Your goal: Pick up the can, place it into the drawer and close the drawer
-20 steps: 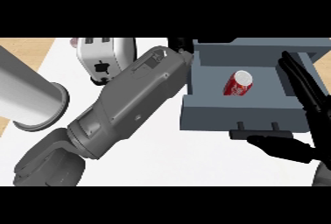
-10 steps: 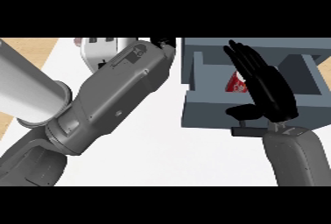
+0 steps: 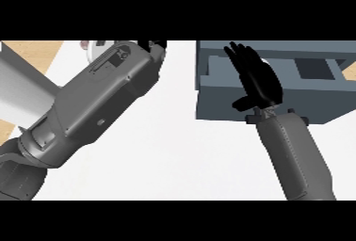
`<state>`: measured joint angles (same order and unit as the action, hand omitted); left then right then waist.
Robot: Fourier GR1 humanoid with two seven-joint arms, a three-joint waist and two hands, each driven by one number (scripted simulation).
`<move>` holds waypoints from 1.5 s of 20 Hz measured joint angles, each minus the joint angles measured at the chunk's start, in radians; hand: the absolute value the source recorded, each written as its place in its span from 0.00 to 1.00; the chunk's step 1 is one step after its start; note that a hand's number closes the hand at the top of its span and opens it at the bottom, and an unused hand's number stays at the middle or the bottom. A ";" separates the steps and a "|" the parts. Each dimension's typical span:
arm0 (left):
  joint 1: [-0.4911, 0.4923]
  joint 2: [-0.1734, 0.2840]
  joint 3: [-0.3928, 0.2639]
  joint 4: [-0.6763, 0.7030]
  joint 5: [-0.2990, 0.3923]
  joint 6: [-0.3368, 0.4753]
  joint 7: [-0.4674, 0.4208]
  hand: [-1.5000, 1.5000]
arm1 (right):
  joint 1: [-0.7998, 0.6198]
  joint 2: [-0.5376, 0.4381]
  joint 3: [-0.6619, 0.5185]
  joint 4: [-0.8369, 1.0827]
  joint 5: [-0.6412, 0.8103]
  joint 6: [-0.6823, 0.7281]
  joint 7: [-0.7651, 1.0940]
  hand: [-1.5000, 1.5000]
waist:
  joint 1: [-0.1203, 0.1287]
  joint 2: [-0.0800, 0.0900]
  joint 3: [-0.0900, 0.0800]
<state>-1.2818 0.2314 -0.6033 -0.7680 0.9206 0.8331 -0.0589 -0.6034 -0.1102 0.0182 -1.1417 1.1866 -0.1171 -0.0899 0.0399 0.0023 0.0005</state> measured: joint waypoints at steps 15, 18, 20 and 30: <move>0.110 0.147 0.025 -0.214 -0.051 -0.007 0.103 0.00 | -0.261 -0.033 -0.111 0.519 0.100 -0.374 -0.047 0.00 | 0.023 -0.005 -0.014; 0.125 0.156 0.029 -0.243 -0.059 -0.001 0.115 0.00 | -0.306 -0.042 -0.134 0.600 0.106 -0.432 -0.054 0.00 | 0.028 0.000 -0.012; 0.124 0.177 0.028 -0.260 -0.066 -0.002 0.138 0.00 | -0.332 -0.051 -0.150 0.651 0.104 -0.463 -0.062 0.00 | 0.031 0.004 -0.009; 0.150 0.215 0.030 -0.355 -0.098 0.011 0.182 0.00 | -0.470 -0.097 -0.203 0.841 0.113 -0.535 -0.041 0.00 | 0.051 0.024 0.001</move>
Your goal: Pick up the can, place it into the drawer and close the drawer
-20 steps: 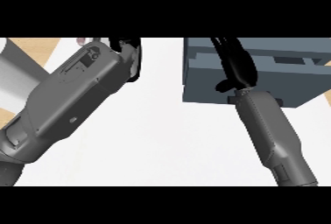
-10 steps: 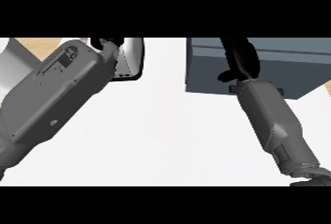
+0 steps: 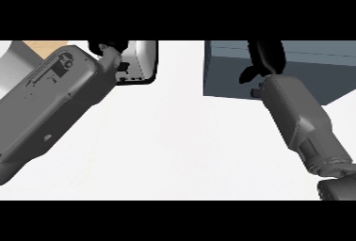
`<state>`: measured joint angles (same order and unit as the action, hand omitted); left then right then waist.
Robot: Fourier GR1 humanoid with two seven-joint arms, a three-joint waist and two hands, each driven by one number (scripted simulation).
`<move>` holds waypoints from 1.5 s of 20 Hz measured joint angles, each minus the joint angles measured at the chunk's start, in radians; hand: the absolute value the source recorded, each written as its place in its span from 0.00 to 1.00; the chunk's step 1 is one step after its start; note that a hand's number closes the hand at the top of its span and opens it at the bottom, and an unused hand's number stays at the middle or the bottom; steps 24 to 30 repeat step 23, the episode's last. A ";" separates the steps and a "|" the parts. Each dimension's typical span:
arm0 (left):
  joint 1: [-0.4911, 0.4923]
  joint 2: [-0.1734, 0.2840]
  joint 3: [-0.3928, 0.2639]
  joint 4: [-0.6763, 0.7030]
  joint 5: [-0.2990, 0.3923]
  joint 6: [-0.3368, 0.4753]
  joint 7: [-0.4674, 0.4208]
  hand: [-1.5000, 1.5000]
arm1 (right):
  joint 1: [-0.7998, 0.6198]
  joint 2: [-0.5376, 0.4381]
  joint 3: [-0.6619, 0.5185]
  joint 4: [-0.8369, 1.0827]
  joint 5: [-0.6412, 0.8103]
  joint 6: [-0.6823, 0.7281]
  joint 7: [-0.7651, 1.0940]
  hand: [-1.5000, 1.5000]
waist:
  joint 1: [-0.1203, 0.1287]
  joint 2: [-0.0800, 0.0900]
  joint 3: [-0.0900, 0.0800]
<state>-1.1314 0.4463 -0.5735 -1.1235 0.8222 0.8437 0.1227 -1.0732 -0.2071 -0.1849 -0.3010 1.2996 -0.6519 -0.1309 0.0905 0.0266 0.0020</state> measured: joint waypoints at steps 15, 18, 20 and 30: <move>0.035 0.018 -0.003 -0.084 -0.022 0.008 0.039 0.00 | -0.100 -0.029 -0.118 0.123 -0.104 0.135 -0.132 0.00 | 0.007 0.014 0.009; 0.039 0.025 -0.002 -0.088 -0.025 0.009 0.046 0.00 | -0.111 -0.023 -0.209 0.121 -0.202 0.195 -0.197 0.00 | -0.001 0.013 0.011; 0.044 0.031 -0.002 -0.098 -0.026 0.008 0.050 0.00 | -0.125 -0.023 -0.266 0.115 -0.263 0.236 -0.228 0.00 | 0.000 0.007 0.008; 0.055 0.035 -0.002 -0.109 -0.030 0.006 0.052 0.00 | -0.135 -0.023 -0.324 0.116 -0.326 0.280 -0.267 0.00 | 0.001 0.009 0.007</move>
